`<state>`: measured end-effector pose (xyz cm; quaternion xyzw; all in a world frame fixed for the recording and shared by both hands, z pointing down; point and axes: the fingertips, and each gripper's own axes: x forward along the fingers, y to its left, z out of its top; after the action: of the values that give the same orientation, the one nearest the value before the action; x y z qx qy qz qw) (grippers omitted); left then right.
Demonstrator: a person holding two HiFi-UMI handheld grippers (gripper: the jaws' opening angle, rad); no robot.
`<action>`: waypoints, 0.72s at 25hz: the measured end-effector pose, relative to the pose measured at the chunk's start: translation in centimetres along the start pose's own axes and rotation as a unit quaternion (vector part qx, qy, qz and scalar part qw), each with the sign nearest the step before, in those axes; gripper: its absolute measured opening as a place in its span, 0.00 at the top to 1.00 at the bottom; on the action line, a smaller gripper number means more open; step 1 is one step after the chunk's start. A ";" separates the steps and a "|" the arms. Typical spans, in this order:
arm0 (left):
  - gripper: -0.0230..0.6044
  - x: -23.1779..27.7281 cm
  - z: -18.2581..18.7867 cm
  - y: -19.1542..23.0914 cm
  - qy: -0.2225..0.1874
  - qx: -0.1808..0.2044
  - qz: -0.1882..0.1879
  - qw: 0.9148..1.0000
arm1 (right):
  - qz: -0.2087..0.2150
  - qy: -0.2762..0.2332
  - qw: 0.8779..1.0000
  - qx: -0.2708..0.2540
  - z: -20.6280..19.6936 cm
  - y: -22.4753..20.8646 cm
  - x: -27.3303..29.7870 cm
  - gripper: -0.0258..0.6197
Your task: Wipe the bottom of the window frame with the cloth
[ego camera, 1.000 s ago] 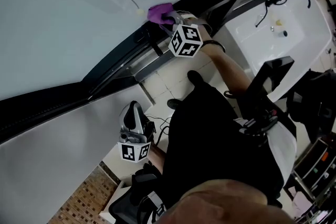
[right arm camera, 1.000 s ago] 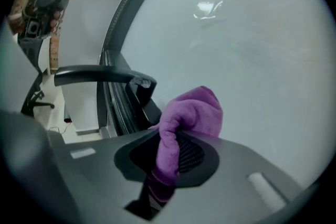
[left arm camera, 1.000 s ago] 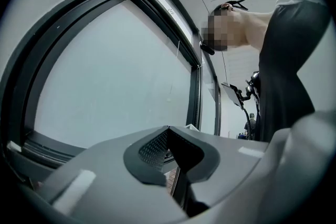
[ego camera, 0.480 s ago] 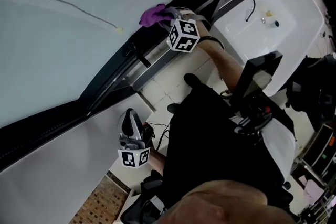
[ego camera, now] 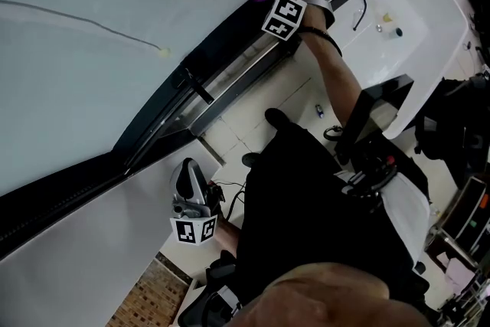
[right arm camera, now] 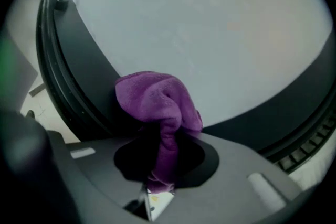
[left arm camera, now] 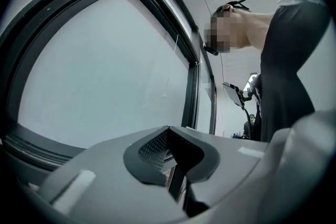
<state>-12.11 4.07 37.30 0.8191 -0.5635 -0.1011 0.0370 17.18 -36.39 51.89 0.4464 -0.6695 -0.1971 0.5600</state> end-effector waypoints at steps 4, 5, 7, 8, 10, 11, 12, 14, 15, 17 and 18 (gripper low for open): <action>0.96 0.2 -0.3 -0.3 -0.003 -0.001 -0.003 1.000 | -0.038 0.034 0.999 -0.005 -1.3 -1.0 1.3 0.87; 0.96 0.1 -0.4 -0.3 -0.004 -0.001 -0.002 1.000 | -0.037 0.032 0.999 0.001 -1.6 -1.0 1.5 0.87; 0.96 0.1 -0.3 -0.3 -0.004 -0.001 0.000 1.000 | -0.031 0.027 0.999 0.014 -1.9 -1.3 1.8 0.87; 0.96 0.2 0.0 -0.3 -0.003 0.000 0.001 1.000 | -0.029 0.027 0.999 0.020 -2.2 -1.6 1.9 0.87; 0.96 0.2 0.9 -0.3 -0.003 0.002 0.004 1.000 | -0.026 0.034 0.999 0.029 -3.0 -2.1 1.6 0.87; 0.96 0.0 1.2 -0.2 -0.003 0.003 0.008 1.000 | -0.028 0.040 0.998 0.031 -3.5 -2.3 1.2 0.87; 0.96 -0.3 1.4 -0.2 -0.005 0.004 0.014 1.000 | -0.035 0.045 0.998 0.032 -4.1 -2.6 0.6 0.86; 0.96 -1.2 1.5 -0.2 -0.008 0.004 0.029 1.000 | -0.061 0.046 0.996 0.040 -5.0 -3.5 -1.5 0.86; 0.96 -1.6 1.5 0.0 -0.008 0.004 0.034 0.999 | -0.075 0.040 0.995 0.053 -5.4 -4.0 -2.9 0.86; 0.96 -2.3 1.5 0.5 -0.010 0.003 0.039 0.999 | -0.070 -0.002 0.992 0.109 -5.4 -4.3 -6.3 0.86; 0.96 -2.5 1.5 0.8 -0.011 0.002 0.039 0.999 | -0.039 -0.046 0.985 0.161 -4.7 -3.8 -8.0 0.86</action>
<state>-13.97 6.19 36.28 0.7954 -0.5955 -0.1078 0.0332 22.75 -30.72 45.75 0.5468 -0.6996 -0.1288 0.4416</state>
